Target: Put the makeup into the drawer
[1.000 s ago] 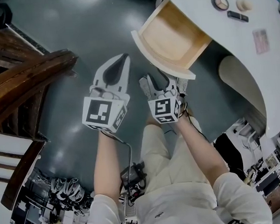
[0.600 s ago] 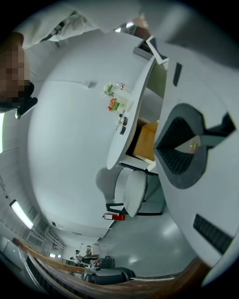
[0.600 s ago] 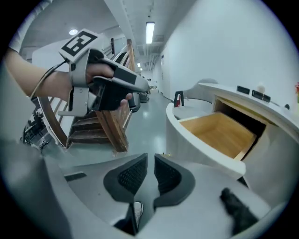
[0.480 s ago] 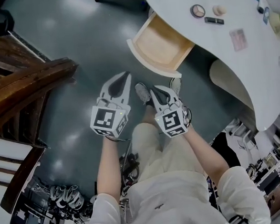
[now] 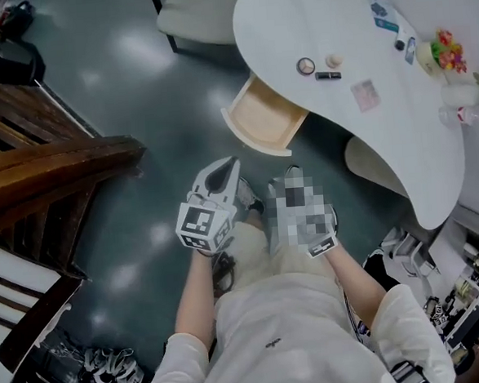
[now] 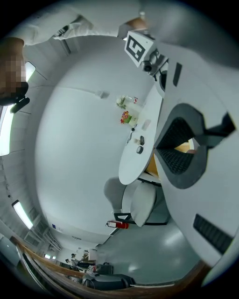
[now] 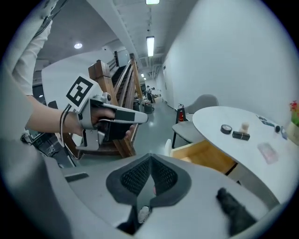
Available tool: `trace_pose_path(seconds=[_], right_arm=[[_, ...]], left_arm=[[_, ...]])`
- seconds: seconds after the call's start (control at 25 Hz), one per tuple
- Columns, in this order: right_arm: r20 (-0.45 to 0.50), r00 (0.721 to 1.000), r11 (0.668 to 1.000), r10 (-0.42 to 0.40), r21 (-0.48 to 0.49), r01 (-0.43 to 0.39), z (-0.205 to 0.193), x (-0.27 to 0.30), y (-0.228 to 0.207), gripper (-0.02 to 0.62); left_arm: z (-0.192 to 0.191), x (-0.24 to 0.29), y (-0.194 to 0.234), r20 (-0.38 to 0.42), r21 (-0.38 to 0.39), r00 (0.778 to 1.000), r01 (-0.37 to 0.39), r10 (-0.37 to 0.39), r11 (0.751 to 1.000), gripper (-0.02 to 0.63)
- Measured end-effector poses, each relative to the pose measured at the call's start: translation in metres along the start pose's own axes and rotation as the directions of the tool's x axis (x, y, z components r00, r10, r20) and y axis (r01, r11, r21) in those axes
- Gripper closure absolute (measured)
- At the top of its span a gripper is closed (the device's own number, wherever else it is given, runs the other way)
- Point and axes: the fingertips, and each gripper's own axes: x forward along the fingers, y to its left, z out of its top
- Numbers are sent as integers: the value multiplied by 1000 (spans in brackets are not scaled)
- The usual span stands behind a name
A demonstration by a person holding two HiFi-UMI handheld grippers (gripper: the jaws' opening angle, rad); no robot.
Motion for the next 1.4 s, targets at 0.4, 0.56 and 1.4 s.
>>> trace_pose_path(seconds=[0.4,0.56,1.4], right_arm=[[129,991,998,-47,-35,52,74,-88,-8,583],[158,984,995,-88,-26,93,87,-114,-32,583],[159,987,997,9,-76,3,79,-163,-163,581]], left_arm=[[45,-26,-73,-11,38,995,97,-97,995,598],[58,-20,-97,-25,57,991,134,-133,989,598],[106,77,-178,7,63,998,64,-65,996,598]])
